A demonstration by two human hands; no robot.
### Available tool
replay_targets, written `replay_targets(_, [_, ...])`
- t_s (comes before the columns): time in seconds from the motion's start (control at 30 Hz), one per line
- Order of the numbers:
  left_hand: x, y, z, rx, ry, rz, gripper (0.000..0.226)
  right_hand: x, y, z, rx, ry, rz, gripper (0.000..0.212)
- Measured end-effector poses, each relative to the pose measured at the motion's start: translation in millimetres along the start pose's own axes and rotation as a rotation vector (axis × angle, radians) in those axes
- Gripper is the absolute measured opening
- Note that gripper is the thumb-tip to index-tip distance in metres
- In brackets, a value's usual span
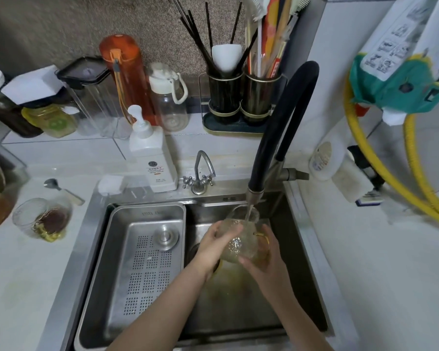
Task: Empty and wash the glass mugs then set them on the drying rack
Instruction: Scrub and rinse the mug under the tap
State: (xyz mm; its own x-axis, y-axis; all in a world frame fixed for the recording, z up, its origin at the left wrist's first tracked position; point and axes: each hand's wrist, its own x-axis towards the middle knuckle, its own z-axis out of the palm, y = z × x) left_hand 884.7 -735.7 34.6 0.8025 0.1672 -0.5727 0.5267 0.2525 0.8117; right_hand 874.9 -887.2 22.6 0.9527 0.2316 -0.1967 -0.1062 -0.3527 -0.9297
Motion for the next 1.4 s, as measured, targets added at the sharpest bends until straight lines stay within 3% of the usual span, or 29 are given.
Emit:
replay_targets(0.07, [-5,-2,2,-0.027,0.015,-0.061,0.069,-8,4,6,-0.097,-0.01,-0.101,0.074])
replay_targets(0.13, [-10,-2,-3,0.015,0.016,-0.086,0.089,-10,7,13,-0.232,-0.046,-0.19,0.064])
replay_targets(0.27, [-23,-3,-13,0.208,-0.054,0.054,0.079,-9,0,14,-0.204,-0.016,-0.196,0.057])
replay_targets(0.4, [-36,-4,-19,0.374,-0.08,0.175,0.071,-16,-14,13,-0.169,0.03,-0.089,0.056])
replay_targets(0.7, [-45,14,-19,0.751,0.065,0.279,0.061,-12,-33,2,-0.393,0.129,0.046,0.077])
replay_targets(0.87, [-36,22,4,0.845,0.099,0.297,0.059,-1,-18,-11,-0.403,0.181,0.048,0.052])
replay_targets(1.2, [-19,46,37,0.739,-0.013,0.27,0.056,18,-21,-28,-0.314,0.23,0.077,0.038])
replay_targets(1.3, [-13,45,28,0.587,0.046,0.237,0.059,29,-20,-14,-0.438,0.175,-0.006,0.039])
replay_targets(1.4, [-9,45,13,0.469,0.142,0.21,0.08,46,-26,3,-0.39,0.088,-0.025,0.045])
